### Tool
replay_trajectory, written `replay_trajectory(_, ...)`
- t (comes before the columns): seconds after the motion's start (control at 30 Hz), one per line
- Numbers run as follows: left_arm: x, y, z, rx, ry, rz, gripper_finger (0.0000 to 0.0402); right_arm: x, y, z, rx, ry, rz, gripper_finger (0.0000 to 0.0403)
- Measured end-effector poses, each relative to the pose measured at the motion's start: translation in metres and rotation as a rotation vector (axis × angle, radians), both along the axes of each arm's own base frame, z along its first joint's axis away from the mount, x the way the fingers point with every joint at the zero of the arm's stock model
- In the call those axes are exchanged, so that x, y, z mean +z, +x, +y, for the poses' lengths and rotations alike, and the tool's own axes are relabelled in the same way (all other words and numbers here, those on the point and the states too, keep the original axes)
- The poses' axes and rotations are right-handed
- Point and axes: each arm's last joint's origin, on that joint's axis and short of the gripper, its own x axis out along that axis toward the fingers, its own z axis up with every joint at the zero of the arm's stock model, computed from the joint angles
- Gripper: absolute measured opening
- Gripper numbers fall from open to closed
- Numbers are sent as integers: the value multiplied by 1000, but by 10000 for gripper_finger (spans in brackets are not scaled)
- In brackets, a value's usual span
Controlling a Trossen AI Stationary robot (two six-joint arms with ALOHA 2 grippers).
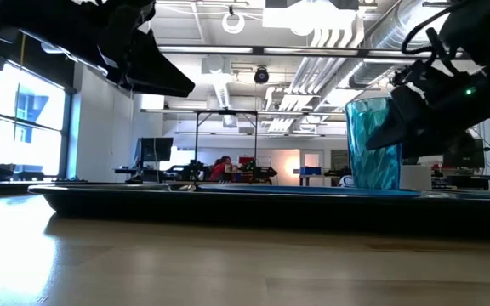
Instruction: Pick and place plate/cup/fork/spoon on tray
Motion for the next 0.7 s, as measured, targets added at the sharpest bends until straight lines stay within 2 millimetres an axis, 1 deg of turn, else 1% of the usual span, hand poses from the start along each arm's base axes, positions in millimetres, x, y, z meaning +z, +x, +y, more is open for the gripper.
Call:
replay_trajectory(0.17, 1, 0, -1, -3, -5, -8, 211, 8, -2, 7, 44, 18, -49, 399)
replay_trajectory(0.37, 1, 0, -1, 1, -12, -10, 211, 17, -7, 10, 83, 52, -92, 399)
replay_trajectory(0.63, 0, 0, -1, 3, -9, -6, 211, 25, -12, 11, 116, 183, -155, 399)
replay_trajectory(0.7, 0, 0, -1, 3, -7, 0, 211, 24, -14, 10, 109, 191, -143, 399)
